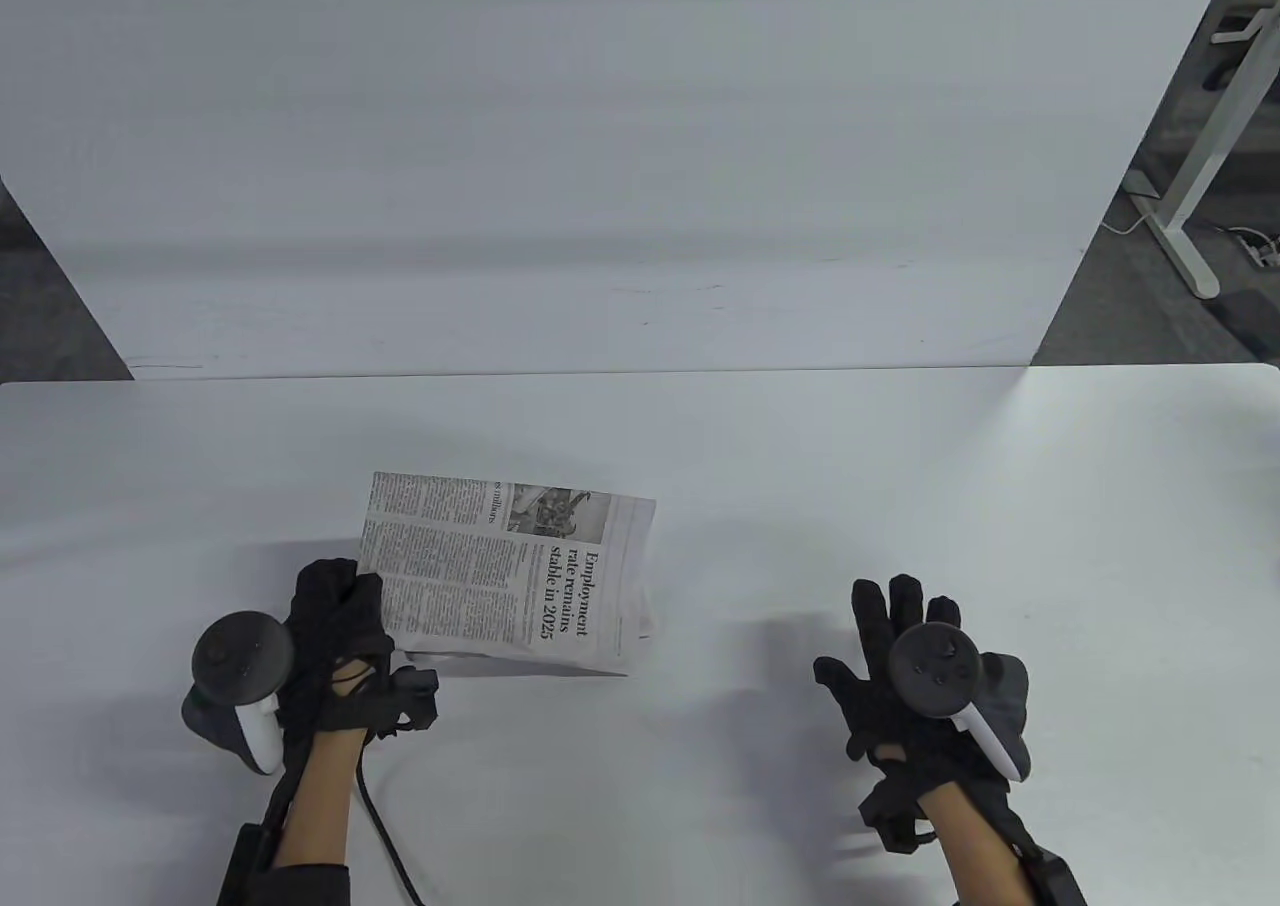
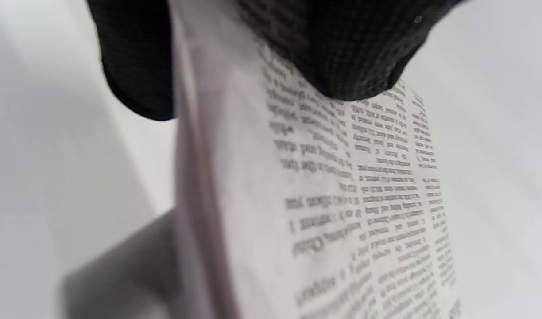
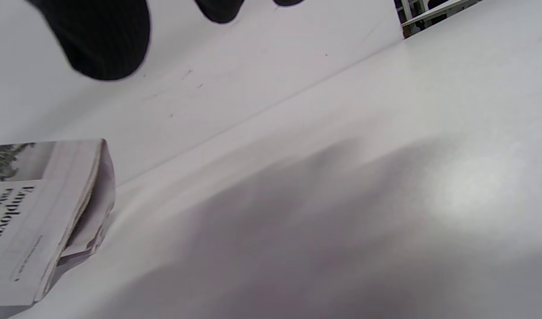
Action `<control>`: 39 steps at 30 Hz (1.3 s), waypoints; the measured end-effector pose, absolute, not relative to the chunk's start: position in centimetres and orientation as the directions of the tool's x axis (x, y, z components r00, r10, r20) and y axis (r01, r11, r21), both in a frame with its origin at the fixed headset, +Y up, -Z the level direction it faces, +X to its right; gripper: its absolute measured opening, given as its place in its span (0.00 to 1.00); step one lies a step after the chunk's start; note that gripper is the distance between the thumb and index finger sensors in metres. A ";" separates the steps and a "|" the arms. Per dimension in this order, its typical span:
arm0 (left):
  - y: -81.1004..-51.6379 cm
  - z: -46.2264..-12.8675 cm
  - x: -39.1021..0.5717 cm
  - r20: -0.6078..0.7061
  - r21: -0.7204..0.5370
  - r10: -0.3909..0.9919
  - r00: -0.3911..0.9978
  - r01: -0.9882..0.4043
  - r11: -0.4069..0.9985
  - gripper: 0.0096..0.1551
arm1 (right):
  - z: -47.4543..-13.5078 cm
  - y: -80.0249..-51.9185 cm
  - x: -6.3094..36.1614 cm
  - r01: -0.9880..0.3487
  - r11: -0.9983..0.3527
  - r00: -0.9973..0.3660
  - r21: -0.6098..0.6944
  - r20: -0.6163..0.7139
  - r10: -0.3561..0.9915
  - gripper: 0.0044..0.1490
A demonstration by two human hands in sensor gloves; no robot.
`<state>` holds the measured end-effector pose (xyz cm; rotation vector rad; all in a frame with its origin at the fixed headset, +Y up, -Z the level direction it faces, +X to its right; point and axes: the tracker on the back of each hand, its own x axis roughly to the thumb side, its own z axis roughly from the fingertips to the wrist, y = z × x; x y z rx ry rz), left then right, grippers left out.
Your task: Unfold folded newspaper and lay flat
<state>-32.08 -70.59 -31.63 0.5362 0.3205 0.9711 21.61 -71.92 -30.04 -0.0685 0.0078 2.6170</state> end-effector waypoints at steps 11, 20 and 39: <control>-66.7 -29.2 -27.7 0.283 0.628 0.724 0.629 -0.692 0.356 0.18 | -29.7 -71.6 22.7 -0.600 -0.794 -0.793 -0.096 -0.057 0.606 0.56; -63.5 -27.2 -23.1 0.527 0.543 0.557 0.642 -0.759 0.361 0.17 | -27.9 -69.0 21.1 -0.747 -0.640 -0.663 -0.179 0.147 0.734 0.66; -64.0 -27.1 -22.5 0.497 0.375 0.743 0.447 -0.883 0.281 0.44 | -27.9 -68.4 21.0 -0.934 -0.357 -0.345 0.000 0.258 0.903 0.24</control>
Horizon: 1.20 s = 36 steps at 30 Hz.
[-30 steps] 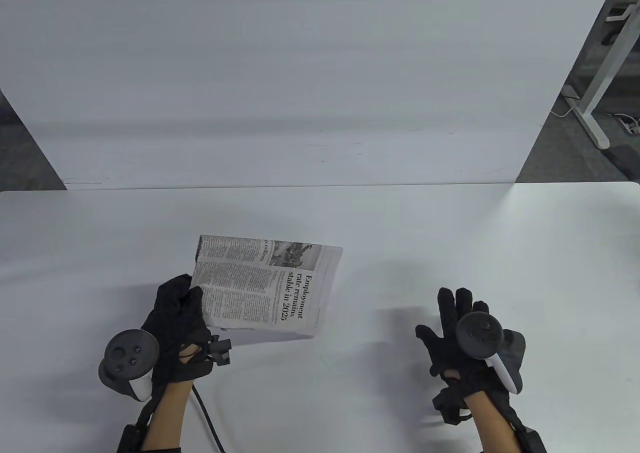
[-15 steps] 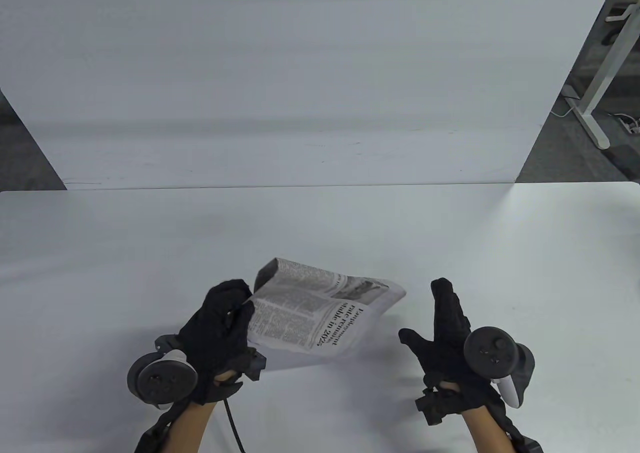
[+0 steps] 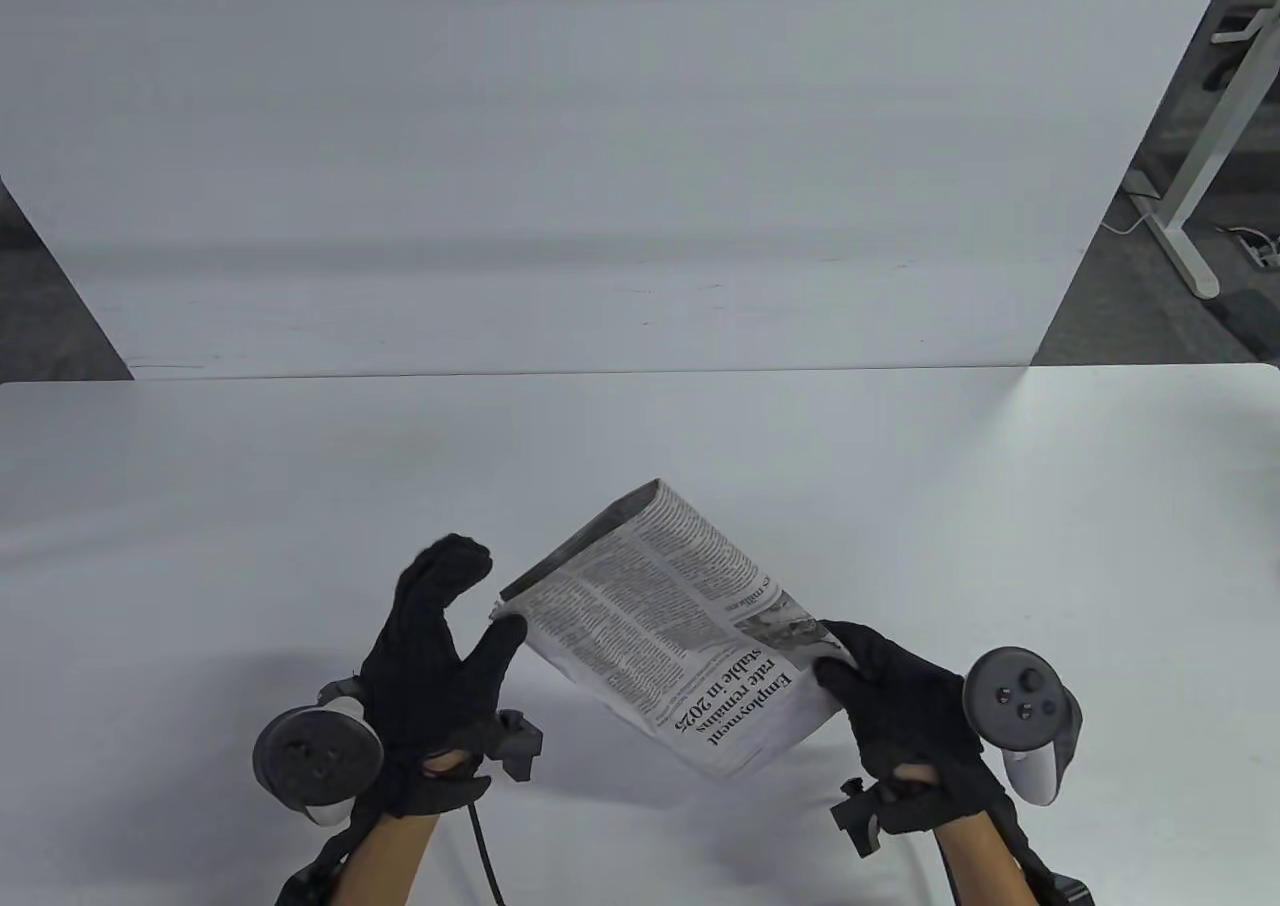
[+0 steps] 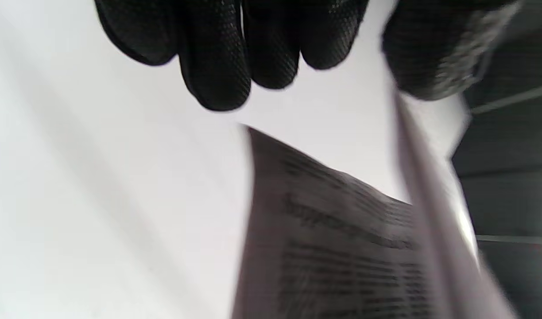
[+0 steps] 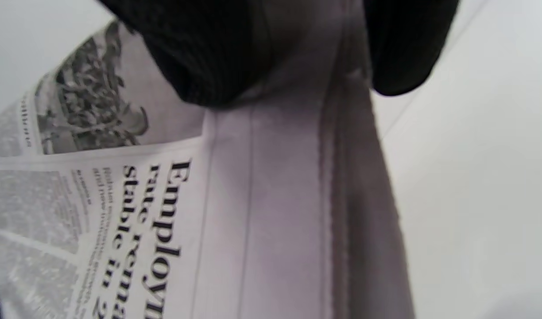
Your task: Unfold folded newspaper and lay flat
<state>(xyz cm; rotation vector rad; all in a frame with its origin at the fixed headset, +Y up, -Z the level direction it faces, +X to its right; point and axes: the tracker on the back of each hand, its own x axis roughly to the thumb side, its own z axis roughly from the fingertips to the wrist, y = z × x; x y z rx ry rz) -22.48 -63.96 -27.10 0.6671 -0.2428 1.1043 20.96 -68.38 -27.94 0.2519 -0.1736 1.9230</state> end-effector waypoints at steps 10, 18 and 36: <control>-70.1 -30.0 -17.1 0.138 -0.337 0.959 -0.246 -0.923 -0.188 0.62 | -28.7 -71.2 19.4 -0.975 0.037 0.047 0.218 0.043 0.998 0.24; -70.9 -29.7 -15.2 0.114 -0.325 0.966 -0.231 -0.928 -0.184 0.32 | -28.6 -72.5 18.3 -0.961 0.049 0.029 0.271 -0.075 0.997 0.25; -68.2 -26.1 -12.0 0.422 -0.080 0.890 0.172 -0.971 0.226 0.28 | -23.6 -68.8 10.9 -0.908 -0.283 -0.187 0.310 0.304 0.934 0.66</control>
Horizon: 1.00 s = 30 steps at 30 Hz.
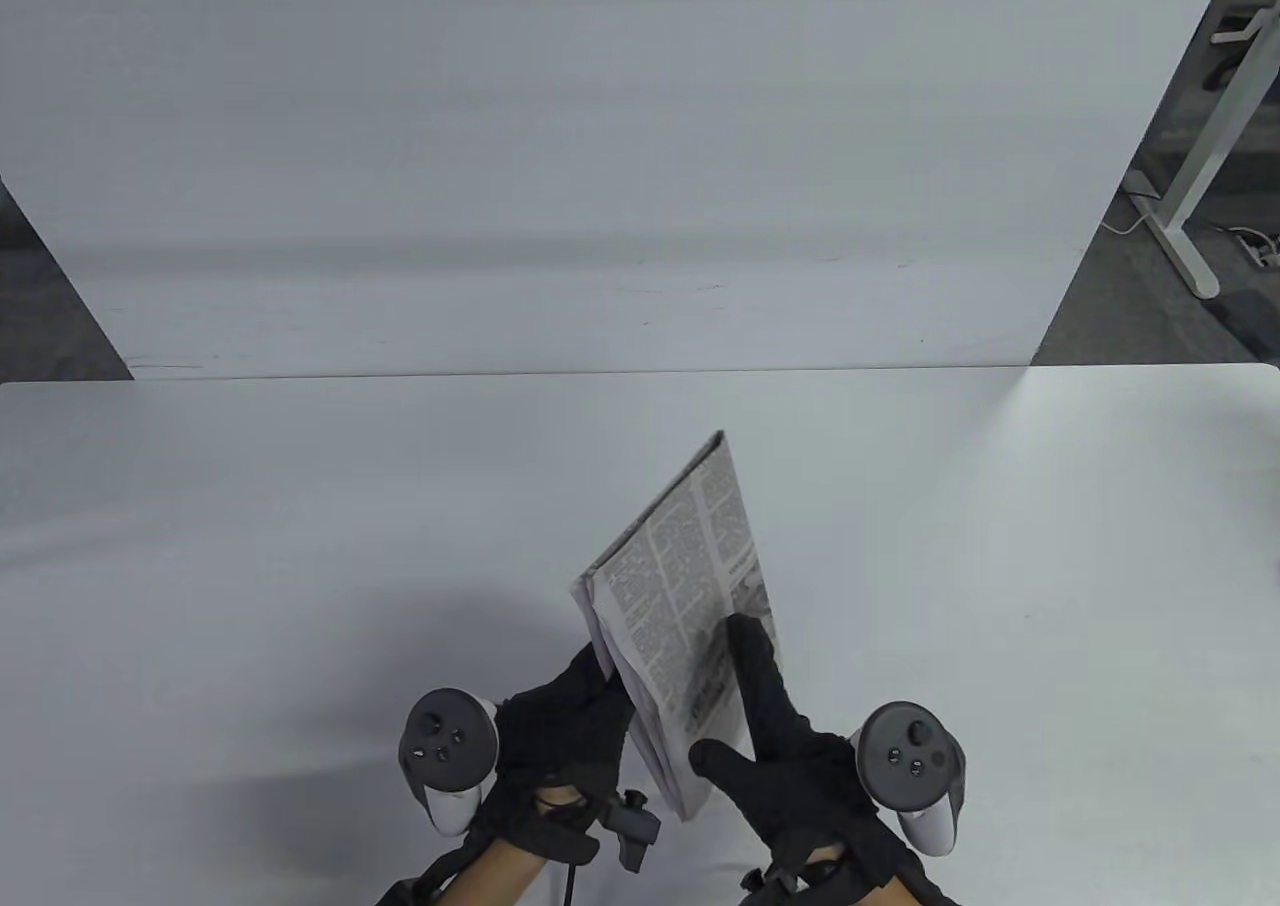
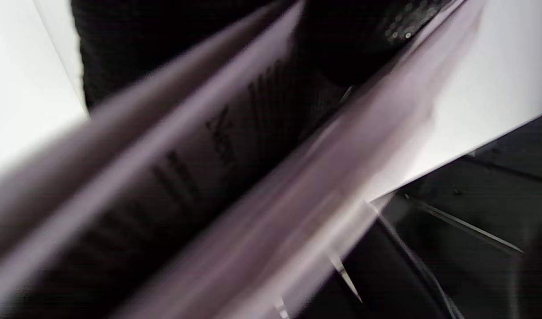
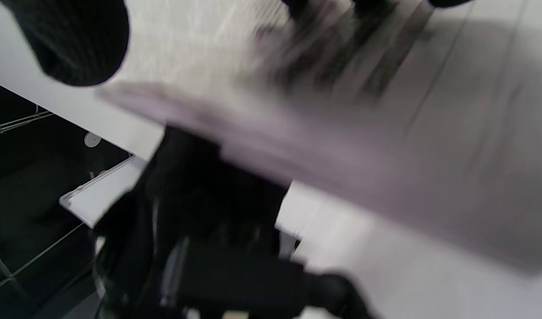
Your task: Unfold folded newspaper and lay flat
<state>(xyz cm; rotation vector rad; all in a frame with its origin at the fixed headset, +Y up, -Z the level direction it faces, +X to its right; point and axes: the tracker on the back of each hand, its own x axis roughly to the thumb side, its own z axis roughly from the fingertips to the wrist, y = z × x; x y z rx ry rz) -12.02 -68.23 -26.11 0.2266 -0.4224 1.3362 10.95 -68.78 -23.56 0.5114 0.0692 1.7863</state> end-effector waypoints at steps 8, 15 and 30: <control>-68.8 -26.0 -10.8 0.398 -0.207 0.906 0.143 -0.948 0.240 0.31 | -23.9 -69.6 11.0 -0.919 -0.277 -0.192 0.280 0.294 0.936 0.64; -68.3 -27.5 -13.4 0.337 -0.147 0.922 0.193 -0.956 0.254 0.27 | -25.0 -69.1 14.1 -0.971 -0.229 -0.205 0.073 0.248 0.947 0.35; -70.2 -31.7 -22.7 0.162 0.111 0.931 0.326 -0.944 0.311 0.22 | -27.9 -69.3 21.8 -0.975 -0.158 -0.179 -0.157 0.127 0.976 0.27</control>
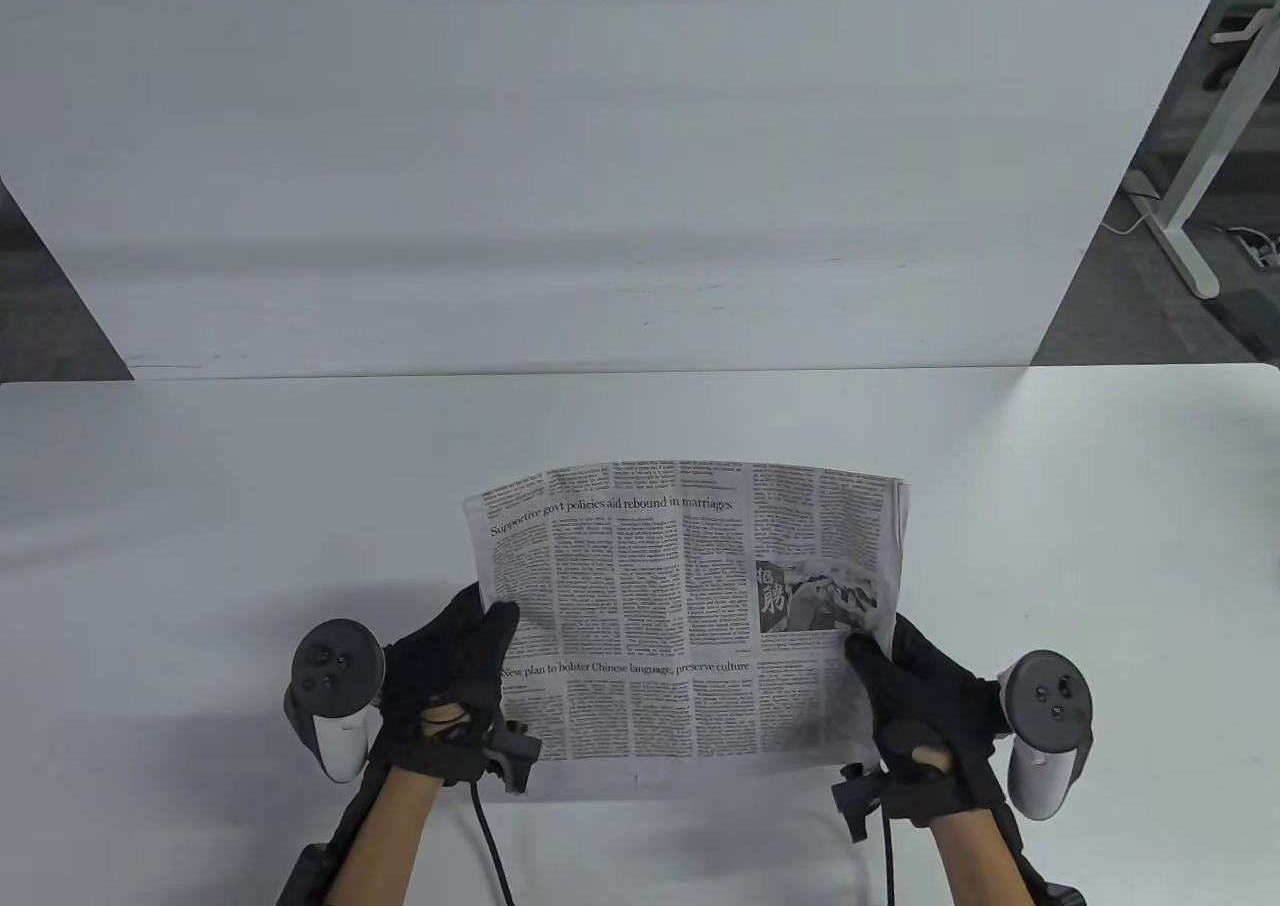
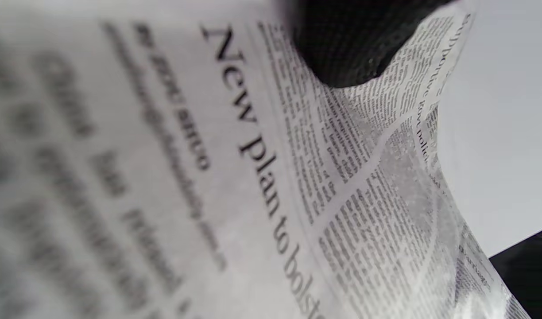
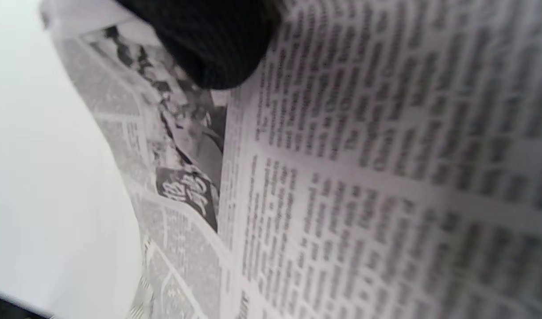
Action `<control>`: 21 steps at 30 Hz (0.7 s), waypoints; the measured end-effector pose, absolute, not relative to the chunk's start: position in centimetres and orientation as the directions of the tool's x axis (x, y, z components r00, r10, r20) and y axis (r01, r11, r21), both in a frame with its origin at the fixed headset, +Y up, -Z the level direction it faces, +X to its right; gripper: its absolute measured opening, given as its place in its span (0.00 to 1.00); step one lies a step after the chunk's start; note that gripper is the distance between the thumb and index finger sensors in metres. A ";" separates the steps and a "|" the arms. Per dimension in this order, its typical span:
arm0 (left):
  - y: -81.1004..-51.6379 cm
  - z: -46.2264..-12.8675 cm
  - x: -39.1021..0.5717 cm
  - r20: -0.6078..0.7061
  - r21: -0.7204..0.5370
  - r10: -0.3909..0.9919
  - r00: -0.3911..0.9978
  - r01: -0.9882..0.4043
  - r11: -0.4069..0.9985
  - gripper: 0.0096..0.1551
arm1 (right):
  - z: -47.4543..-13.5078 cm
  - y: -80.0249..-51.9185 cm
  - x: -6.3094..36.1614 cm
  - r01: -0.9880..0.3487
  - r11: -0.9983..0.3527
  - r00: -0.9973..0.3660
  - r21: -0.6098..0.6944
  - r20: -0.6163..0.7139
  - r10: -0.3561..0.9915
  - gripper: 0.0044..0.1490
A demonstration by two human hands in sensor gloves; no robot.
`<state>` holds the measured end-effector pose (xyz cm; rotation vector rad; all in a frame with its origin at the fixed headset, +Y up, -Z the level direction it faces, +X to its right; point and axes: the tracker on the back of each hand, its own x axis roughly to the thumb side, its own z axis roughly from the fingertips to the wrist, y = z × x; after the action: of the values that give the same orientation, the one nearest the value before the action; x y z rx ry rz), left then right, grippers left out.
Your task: Unfold folded newspaper and lay flat
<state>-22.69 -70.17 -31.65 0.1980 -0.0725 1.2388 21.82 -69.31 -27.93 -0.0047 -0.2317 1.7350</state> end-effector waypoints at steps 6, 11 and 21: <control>-70.8 -31.8 -22.9 0.120 0.061 0.953 0.280 -0.960 0.274 0.23 | -27.8 -69.3 22.2 -0.984 -0.133 -0.150 -0.117 0.150 0.977 0.27; -69.4 -30.8 -25.7 0.054 0.316 0.895 0.443 -0.858 0.406 0.36 | -27.3 -68.7 22.0 -0.976 -0.169 -0.191 -0.136 0.173 0.966 0.27; -63.2 -27.6 -23.1 0.397 0.436 0.567 0.722 -0.692 0.575 0.46 | -25.8 -67.1 17.6 -0.935 -0.354 -0.346 -0.033 0.309 0.886 0.26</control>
<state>-23.10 -63.23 -27.60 0.6060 -0.2237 0.7444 17.62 -67.10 -25.82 0.2818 -0.2421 1.9192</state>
